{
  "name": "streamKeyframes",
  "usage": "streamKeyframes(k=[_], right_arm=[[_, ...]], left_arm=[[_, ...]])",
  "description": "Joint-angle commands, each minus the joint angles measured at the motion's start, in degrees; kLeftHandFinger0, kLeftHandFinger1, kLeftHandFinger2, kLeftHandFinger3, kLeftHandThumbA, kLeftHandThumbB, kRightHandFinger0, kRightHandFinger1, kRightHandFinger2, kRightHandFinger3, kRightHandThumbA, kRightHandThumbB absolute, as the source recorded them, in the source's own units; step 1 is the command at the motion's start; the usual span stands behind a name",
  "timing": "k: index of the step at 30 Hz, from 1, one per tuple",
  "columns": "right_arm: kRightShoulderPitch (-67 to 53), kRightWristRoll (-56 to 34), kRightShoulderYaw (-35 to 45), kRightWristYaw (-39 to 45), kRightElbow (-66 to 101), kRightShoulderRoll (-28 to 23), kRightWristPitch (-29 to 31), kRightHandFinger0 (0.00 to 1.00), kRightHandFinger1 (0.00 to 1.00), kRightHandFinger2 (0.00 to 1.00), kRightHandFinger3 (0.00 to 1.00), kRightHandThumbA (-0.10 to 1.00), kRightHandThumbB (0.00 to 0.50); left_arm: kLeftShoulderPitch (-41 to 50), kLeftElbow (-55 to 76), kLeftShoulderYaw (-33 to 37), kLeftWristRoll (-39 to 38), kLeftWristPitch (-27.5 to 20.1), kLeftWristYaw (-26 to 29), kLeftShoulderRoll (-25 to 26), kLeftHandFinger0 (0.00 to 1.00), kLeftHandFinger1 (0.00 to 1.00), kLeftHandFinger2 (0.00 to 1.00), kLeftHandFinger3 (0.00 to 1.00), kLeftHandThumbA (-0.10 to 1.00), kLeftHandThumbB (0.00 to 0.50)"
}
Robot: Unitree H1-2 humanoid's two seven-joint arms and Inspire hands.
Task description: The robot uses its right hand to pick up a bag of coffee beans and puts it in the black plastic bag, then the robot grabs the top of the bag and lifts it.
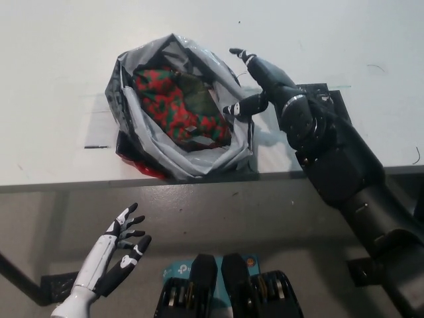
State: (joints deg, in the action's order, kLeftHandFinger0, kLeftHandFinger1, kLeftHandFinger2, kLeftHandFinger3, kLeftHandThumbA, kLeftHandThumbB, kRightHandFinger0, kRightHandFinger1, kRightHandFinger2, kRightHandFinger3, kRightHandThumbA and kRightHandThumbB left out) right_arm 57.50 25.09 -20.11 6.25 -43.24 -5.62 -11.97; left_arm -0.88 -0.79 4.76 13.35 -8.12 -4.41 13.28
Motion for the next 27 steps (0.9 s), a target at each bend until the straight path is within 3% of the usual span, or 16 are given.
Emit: streamKeyframes(k=[1, 12, 13, 16, 17, 18, 19, 20, 22, 23, 24, 25, 26, 27], right_arm=[[1.41, -1.73, 0.98, 2.16, -0.47, 0.87, -1.04, 1.00, 1.00, 1.00, 1.00, 0.88, 0.489], [3.20, -6.91, 5.18, 7.10, -3.30, 2.89, -5.65, 1.00, 1.00, 1.00, 1.00, 0.88, 0.498], [3.34, -7.22, 5.71, 6.90, -3.28, 3.27, -7.39, 0.94, 1.00, 1.00, 1.00, 0.81, 0.449], [3.62, -7.59, 6.26, 6.58, -3.50, 3.68, -9.17, 0.93, 1.00, 1.00, 1.00, 0.78, 0.440], [3.98, -7.01, 6.14, 5.56, -4.21, 3.90, -9.49, 0.77, 1.00, 1.00, 1.00, 0.75, 0.389], [4.20, -6.41, 5.85, 4.96, -4.55, 3.99, -9.63, 0.70, 0.91, 1.00, 1.00, 0.75, 0.386], [4.41, -6.27, 5.82, 4.75, -4.88, 3.98, -9.49, 0.55, 0.69, 0.93, 1.00, 0.72, 0.322], [5.04, -7.24, 6.88, 4.24, -5.94, 4.22, -9.38, 0.08, 0.16, 0.30, 0.70, 0.61, 0.209], [5.60, -8.58, 8.30, 3.84, -6.57, 4.58, -9.75, 0.00, 0.01, 0.17, 0.41, 0.53, 0.183], [5.68, -9.32, 9.28, 3.35, -6.26, 4.71, -9.61, 0.00, 0.00, 0.16, 0.37, 0.48, 0.158], [5.82, -10.25, 10.70, 2.60, -5.64, 4.83, -9.52, 0.00, 0.03, 0.24, 0.38, 0.49, 0.130], [5.87, -10.42, 11.10, 2.38, -5.39, 4.84, -9.54, 0.00, 0.03, 0.24, 0.38, 0.49, 0.130], [5.97, -11.08, 12.33, 1.81, -4.97, 4.93, -9.47, 0.00, 0.19, 0.49, 0.63, 0.45, 0.116], [5.99, -11.90, 13.77, 1.12, -4.58, 5.17, -9.49, 0.00, 0.26, 0.58, 0.77, 0.45, 0.128]], left_arm=[[-1.13, 0.46, -0.22, 0.22, -1.29, 0.01, 0.77, 0.64, 0.77, 0.88, 1.00, 0.87, 0.141], [-1.39, 0.55, 0.02, 0.83, -0.88, 0.01, 0.90, 0.63, 0.77, 0.89, 1.00, 0.87, 0.141], [-1.52, 0.55, 0.02, 0.80, -1.02, 0.04, 0.88, 0.63, 0.76, 0.89, 1.00, 0.87, 0.138], [-1.75, 0.45, 0.05, 0.74, -1.07, -0.01, 0.92, 0.63, 0.76, 0.89, 1.00, 0.88, 0.147], [-1.85, 0.43, 0.04, 0.69, -0.91, -0.05, 0.93, 0.63, 0.77, 0.89, 1.00, 0.89, 0.151], [-1.87, 0.47, 0.02, 0.68, -0.78, -0.08, 0.95, 0.63, 0.77, 0.89, 1.00, 0.89, 0.151], [-1.91, 0.50, 0.04, 0.72, -0.69, -0.08, 0.92, 0.63, 0.77, 0.89, 1.00, 0.89, 0.152], [-1.94, 0.61, 0.08, 0.67, -0.57, -0.14, 0.86, 0.63, 0.77, 0.89, 1.00, 0.89, 0.155], [-1.94, 0.69, 0.10, 0.50, -0.49, -0.27, 0.86, 0.63, 0.77, 0.89, 1.00, 0.89, 0.157], [-2.14, 0.52, 0.13, 0.51, -0.63, -0.27, 0.86, 0.63, 0.77, 0.89, 1.00, 0.89, 0.159], [-2.47, 0.28, 0.20, 0.58, -0.75, -0.28, 0.89, 0.64, 0.77, 0.89, 1.00, 0.89, 0.165], [-2.58, 0.22, 0.23, 0.63, -0.75, -0.29, 0.90, 0.64, 0.77, 0.89, 1.00, 0.89, 0.165], [-2.83, -0.06, 0.29, 0.75, -0.89, -0.26, 0.94, 0.64, 0.77, 0.90, 1.00, 0.90, 0.165], [-2.98, -0.32, 0.33, 0.77, -1.26, -0.20, 0.97, 0.64, 0.77, 0.89, 1.00, 0.89, 0.157]])
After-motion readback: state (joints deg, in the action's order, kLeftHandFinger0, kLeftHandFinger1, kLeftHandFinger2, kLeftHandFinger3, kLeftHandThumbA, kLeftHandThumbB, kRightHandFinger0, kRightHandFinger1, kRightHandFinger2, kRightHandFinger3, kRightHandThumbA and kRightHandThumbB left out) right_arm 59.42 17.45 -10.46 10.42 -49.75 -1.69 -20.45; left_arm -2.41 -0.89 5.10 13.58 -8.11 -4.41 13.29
